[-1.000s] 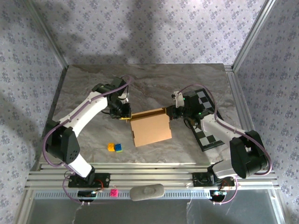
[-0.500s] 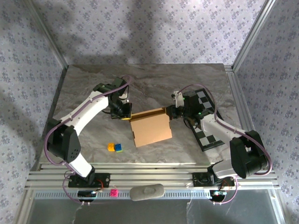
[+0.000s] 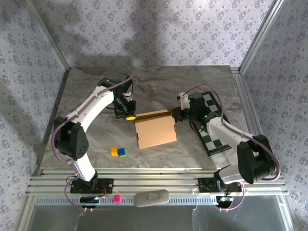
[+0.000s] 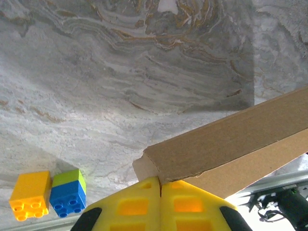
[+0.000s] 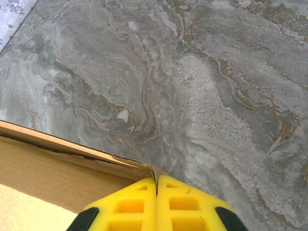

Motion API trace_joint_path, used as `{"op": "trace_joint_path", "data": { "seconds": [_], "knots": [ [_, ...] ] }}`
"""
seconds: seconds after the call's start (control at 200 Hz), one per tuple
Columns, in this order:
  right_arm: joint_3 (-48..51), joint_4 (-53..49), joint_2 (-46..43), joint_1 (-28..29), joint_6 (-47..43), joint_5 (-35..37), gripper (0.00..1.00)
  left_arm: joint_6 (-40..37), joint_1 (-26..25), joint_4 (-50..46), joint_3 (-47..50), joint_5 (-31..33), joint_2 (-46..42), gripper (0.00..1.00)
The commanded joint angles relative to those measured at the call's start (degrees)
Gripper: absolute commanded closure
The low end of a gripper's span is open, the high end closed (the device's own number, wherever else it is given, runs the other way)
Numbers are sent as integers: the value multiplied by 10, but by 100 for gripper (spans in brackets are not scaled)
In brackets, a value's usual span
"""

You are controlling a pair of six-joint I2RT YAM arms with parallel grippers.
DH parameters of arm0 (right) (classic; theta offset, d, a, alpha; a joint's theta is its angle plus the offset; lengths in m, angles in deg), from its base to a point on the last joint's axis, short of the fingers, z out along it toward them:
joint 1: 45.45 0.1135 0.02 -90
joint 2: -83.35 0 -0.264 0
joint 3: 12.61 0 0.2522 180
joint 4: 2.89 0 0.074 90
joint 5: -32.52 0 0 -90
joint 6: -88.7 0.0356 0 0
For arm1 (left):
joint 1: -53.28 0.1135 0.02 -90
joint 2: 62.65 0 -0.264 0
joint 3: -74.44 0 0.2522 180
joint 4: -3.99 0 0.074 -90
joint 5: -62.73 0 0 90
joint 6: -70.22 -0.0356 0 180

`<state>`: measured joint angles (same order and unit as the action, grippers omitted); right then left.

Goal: Fold the paper box

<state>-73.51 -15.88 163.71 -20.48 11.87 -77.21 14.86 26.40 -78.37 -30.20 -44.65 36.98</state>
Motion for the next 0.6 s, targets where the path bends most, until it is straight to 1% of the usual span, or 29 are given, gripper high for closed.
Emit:
{"op": "trace_joint_path", "data": {
  "seconds": [0.0, 0.205, 0.39, 0.595],
  "knots": [
    [-24, -12, -1, 5, -10, -4, 100, 24, 9, -35, -35, -37, 12, 100],
    [-33, -19, 1, 5, -12, -3, 100, 29, 15, -58, -78, -45, 35, 100],
    [-30, -16, 4, 7, -11, -4, 100, 35, 15, -58, -90, -56, 48, 100],
    [-31, -16, 4, 7, -11, -1, 100, 43, 21, -79, -122, -70, 69, 100]
  ]
}}
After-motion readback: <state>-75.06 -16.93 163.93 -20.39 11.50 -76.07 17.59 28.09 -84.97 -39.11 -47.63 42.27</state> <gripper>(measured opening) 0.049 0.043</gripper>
